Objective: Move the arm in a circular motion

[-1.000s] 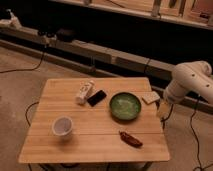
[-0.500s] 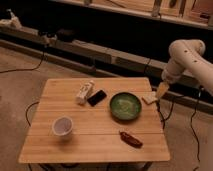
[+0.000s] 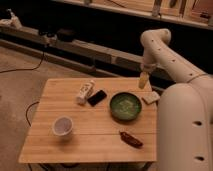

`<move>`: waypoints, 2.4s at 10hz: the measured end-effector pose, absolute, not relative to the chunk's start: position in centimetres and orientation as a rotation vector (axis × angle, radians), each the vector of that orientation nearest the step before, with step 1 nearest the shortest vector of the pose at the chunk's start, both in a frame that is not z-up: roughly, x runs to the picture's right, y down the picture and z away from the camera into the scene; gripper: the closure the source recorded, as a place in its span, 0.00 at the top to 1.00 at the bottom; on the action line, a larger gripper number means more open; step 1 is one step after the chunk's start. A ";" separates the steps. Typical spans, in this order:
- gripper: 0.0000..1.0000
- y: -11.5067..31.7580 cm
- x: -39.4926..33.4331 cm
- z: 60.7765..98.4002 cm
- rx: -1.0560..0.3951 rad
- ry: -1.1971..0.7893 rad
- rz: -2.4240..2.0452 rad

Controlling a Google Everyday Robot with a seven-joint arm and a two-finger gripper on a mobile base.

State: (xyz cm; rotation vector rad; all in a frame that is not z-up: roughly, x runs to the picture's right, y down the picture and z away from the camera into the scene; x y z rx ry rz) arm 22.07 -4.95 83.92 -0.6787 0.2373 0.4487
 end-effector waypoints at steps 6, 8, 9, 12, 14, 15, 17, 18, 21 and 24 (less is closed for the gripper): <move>0.80 -3.7 6.7 85.6 -0.581 0.199 0.213; 0.80 -1.0 3.6 83.6 -0.592 0.137 0.204; 0.80 0.6 3.2 82.5 -0.607 0.113 0.210; 0.80 5.9 3.5 79.0 -0.673 0.037 0.235; 0.80 9.2 3.7 76.6 -0.695 -0.012 0.182; 0.80 10.5 3.7 75.5 -0.696 -0.037 0.138; 0.80 13.1 4.5 73.4 -0.715 -0.073 0.083; 0.80 14.8 5.5 72.2 -0.737 -0.089 0.082; 0.80 16.9 11.1 70.6 -0.742 -0.066 0.247; 0.80 17.1 20.8 70.0 -0.680 0.026 0.519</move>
